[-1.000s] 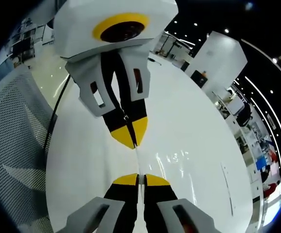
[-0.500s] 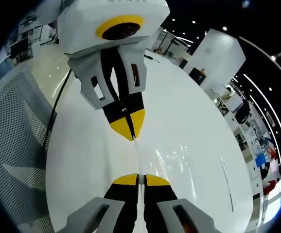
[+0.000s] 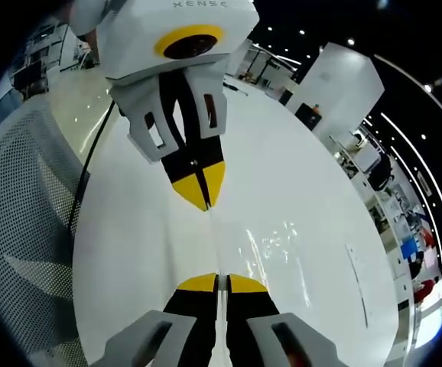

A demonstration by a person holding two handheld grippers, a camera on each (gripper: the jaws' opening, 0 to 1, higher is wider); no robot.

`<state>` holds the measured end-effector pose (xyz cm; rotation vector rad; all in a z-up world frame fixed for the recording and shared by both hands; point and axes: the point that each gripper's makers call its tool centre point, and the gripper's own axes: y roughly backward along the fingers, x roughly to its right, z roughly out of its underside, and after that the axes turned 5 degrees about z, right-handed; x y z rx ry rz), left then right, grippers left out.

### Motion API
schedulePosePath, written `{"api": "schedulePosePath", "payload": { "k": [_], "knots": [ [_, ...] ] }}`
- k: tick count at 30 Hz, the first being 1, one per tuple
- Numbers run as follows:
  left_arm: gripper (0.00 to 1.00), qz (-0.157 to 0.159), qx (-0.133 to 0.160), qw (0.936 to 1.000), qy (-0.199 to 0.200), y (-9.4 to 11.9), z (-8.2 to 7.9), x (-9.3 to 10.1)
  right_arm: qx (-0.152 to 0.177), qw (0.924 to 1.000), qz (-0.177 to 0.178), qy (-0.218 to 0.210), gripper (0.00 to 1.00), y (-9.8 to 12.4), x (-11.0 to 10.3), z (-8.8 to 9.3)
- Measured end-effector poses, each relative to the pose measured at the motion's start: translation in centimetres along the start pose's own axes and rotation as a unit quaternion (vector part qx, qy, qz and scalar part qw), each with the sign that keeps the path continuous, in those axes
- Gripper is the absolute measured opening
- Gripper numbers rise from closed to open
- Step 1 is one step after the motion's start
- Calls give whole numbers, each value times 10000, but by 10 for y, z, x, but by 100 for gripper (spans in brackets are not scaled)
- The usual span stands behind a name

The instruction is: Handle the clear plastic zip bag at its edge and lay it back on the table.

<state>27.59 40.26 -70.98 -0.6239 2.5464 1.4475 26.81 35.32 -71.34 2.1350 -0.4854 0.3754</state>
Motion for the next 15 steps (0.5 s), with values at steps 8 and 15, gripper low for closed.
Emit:
{"api": "schedulePosePath", "payload": {
  "k": [8, 15],
  "knots": [
    [0, -9, 10, 10000, 14, 0, 0, -1, -32, 10000, 3, -2, 0, 1, 1, 2],
    [0, -2, -7, 10000, 14, 0, 1, 0, -57, 10000, 0, 8, 0, 3, 1, 4]
  ]
}}
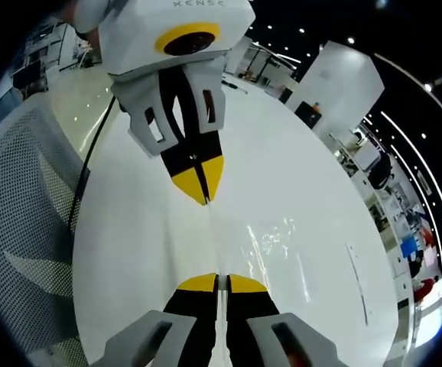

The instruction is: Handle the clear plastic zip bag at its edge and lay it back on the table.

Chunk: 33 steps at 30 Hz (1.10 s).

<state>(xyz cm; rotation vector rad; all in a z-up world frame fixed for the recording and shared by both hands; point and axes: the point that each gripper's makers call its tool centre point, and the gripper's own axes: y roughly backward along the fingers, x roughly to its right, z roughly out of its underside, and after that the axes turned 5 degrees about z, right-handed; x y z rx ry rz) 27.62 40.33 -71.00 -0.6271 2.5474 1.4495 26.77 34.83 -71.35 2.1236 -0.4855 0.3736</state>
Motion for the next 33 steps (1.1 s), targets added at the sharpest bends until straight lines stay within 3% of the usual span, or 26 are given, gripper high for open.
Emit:
{"api": "schedulePosePath", "payload": {
  "k": [33],
  "knots": [
    [0, -6, -115, 9999, -67, -4, 8, 0, -114, 9999, 48, -64, 0, 4, 1, 13]
  ]
}}
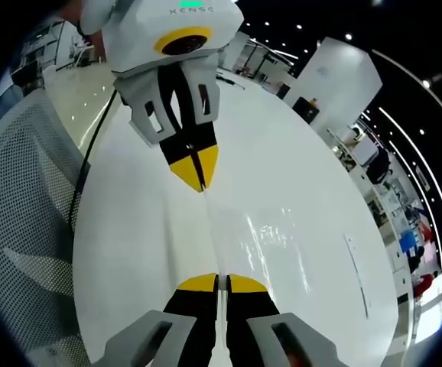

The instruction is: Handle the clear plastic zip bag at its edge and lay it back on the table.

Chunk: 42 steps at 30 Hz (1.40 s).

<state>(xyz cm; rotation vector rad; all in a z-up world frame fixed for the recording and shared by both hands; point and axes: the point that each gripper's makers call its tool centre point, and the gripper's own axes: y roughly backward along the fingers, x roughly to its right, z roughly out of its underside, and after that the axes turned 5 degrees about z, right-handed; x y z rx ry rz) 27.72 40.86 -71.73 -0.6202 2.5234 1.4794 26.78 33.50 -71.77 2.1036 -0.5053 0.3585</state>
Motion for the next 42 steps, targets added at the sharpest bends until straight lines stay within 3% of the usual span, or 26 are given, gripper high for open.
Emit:
{"api": "schedulePosePath", "payload": {
  "k": [42],
  "knots": [
    [0, 15, -110, 9999, 63, 2, 8, 0, -205, 9997, 73, -80, 0, 10, 7, 26]
  ]
}}
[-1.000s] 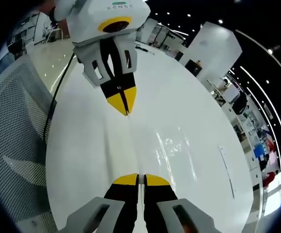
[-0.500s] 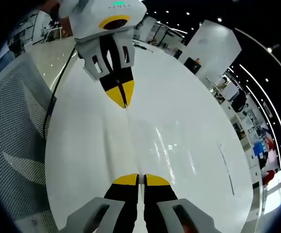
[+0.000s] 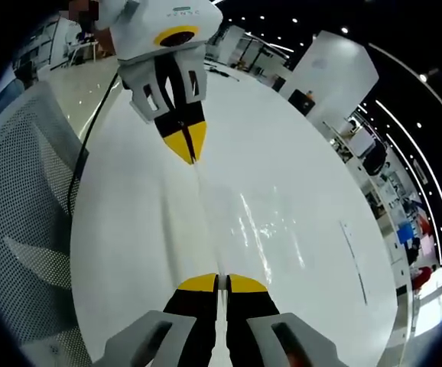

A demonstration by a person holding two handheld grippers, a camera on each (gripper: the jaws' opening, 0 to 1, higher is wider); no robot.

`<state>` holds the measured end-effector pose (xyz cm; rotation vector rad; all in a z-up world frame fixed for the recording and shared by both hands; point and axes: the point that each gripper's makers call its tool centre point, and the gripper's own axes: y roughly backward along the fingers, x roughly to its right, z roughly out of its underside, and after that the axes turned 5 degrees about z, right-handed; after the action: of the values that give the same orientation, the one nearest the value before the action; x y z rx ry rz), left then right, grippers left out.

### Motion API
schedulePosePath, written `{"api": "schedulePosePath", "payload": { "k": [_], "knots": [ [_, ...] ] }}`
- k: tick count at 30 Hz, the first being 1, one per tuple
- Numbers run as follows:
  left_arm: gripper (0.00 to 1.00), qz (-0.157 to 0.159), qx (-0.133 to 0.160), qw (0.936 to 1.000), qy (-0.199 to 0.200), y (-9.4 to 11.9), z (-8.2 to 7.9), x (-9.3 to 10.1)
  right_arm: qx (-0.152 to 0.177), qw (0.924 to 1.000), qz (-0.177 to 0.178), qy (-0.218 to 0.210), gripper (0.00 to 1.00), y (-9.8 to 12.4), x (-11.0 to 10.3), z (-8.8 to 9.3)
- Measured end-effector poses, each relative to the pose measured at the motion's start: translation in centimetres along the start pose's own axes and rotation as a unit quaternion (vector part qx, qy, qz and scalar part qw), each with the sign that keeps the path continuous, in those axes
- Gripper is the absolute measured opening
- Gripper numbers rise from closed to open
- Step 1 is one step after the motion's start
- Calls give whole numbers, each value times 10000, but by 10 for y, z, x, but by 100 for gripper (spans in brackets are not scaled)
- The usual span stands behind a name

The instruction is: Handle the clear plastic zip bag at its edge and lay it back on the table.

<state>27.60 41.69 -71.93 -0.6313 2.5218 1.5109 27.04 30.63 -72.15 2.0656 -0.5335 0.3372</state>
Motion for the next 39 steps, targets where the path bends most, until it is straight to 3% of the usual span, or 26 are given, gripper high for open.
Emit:
{"api": "schedulePosePath", "payload": {
  "k": [17, 24, 32, 39],
  "knots": [
    [0, -34, -22, 9999, -101, 0, -2, 3, -129, 9998, 160, 23, 0, 0, 2, 3],
    [0, -50, -39, 9999, -108, 0, 2, 4, 81, 9998, 182, -86, 4, 6, 6, -8],
    [0, -58, -24, 9998, -180, 1, -2, 4, 554, 9981, 74, -255, 9, 9, 6, -33],
    [0, -18, -17, 9995, -320, -1, -4, 9, 624, 9977, 26, -247, 9, 2, 7, -44]
  ]
}}
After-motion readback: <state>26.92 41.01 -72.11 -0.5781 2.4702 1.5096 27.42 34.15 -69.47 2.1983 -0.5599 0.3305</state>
